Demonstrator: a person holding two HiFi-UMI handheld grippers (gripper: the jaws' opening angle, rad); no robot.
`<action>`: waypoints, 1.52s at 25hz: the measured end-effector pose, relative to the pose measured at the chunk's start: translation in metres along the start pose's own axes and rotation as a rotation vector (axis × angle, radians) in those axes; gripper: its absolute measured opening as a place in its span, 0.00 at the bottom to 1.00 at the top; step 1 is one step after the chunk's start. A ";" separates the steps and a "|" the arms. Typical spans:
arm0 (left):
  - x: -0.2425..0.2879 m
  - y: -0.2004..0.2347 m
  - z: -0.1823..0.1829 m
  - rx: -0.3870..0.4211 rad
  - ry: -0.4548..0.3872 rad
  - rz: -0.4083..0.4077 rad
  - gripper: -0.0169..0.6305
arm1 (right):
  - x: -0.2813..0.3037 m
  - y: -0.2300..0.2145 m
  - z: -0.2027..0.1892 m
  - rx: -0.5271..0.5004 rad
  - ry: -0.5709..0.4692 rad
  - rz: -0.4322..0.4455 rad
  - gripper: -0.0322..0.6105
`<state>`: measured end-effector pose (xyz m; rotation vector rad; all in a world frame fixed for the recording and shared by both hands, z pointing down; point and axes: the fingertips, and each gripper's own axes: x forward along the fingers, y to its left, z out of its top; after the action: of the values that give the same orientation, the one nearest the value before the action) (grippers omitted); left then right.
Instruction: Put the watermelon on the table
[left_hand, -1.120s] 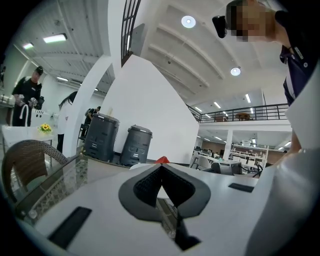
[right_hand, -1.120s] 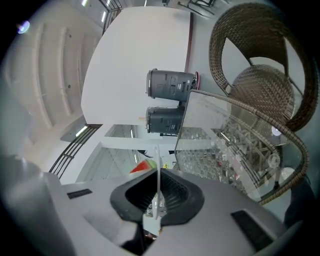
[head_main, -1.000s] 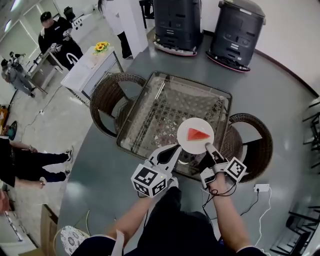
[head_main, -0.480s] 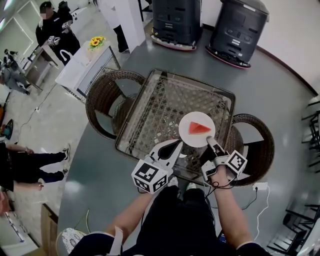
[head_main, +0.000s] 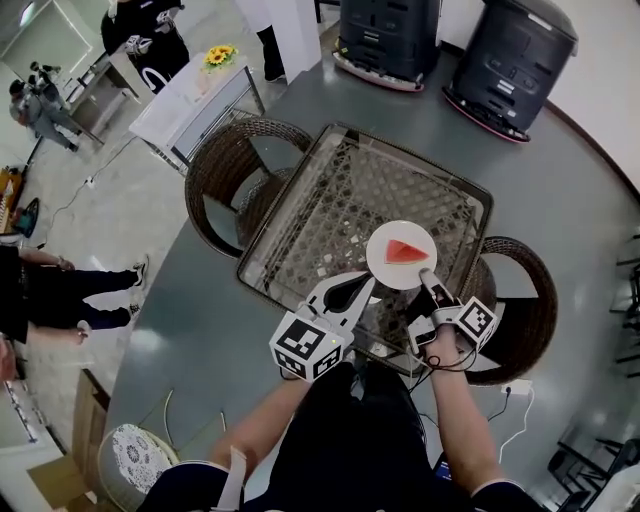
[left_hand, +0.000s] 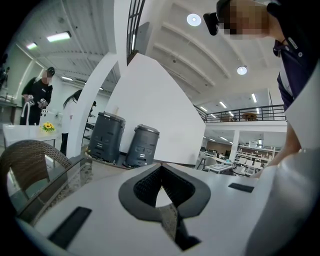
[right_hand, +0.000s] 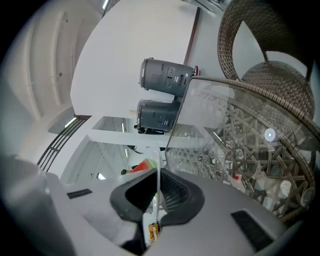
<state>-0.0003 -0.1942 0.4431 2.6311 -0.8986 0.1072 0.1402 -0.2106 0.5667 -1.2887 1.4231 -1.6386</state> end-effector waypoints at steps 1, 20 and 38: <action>0.001 0.002 0.000 -0.001 0.004 0.007 0.03 | 0.003 -0.001 0.000 0.001 0.007 -0.004 0.07; 0.015 0.016 -0.035 -0.007 0.106 0.079 0.03 | 0.048 -0.098 0.012 0.017 0.072 -0.121 0.07; 0.033 0.022 -0.046 -0.053 0.105 0.125 0.03 | 0.076 -0.123 0.009 -0.085 0.178 -0.171 0.07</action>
<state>0.0148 -0.2128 0.4986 2.4944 -1.0145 0.2478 0.1401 -0.2532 0.7052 -1.3734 1.5372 -1.8640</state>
